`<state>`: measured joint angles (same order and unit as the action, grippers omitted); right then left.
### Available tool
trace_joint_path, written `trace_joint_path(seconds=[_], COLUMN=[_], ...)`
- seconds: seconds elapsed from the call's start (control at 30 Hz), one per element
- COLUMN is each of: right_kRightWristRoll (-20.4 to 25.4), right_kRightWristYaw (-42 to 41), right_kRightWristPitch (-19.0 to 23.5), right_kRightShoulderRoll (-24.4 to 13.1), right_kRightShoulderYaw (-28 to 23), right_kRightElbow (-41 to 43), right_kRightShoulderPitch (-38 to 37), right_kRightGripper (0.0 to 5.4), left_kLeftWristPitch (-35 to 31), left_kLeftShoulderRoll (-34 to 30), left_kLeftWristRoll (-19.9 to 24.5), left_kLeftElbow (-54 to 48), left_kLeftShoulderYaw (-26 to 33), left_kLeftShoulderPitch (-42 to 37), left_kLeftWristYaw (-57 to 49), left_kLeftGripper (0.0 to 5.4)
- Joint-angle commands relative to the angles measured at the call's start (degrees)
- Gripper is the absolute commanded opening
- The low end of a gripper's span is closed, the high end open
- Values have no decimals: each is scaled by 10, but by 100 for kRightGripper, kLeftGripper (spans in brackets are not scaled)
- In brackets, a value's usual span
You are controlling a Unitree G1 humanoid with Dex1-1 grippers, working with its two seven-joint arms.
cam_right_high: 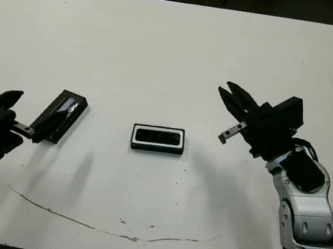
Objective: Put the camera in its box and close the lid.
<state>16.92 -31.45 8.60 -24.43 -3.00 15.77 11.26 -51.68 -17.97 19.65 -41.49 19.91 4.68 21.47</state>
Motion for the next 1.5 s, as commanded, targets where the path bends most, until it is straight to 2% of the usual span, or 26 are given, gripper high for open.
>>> trace_joint_path(seconds=[0.03, 0.47, 0.8, 0.93, 1.23, 1.5], right_kRightWristRoll=[-3, 2, 1, 4, 8, 6], right_kRightWristYaw=[-7, -18, -16, -21, -29, -29], right_kRightWristPitch=[0, -11, 0, -9, -11, -7], right_kRightShoulderRoll=[-2, -1, -5, -4, -4, -7], right_kRightShoulderYaw=[3, -1, 0, -1, -5, -7], right_kRightElbow=[-10, -21, -13, -19, -22, -15], right_kRightShoulderPitch=[-10, -13, -15, -16, -20, -25], right_kRightGripper=[0, 0, 0, 0, 0, 0], left_kLeftWristPitch=[-10, 27, 47, 76, 79, 64], left_kLeftShoulderRoll=[-10, -20, -24, -31, 13, 12], left_kLeftWristRoll=[5, -6, -16, -30, -41, -39], left_kLeftElbow=[14, 48, 80, 103, 139, 149], left_kLeftShoulderYaw=[-6, -41, -63, -75, -67, -67], left_kLeftShoulderPitch=[12, 45, 55, 60, 54, 44], left_kLeftWristYaw=[-10, -35, -52, -46, -111, -122], left_kLeftGripper=[539, 539, 539, 539, 539, 539])
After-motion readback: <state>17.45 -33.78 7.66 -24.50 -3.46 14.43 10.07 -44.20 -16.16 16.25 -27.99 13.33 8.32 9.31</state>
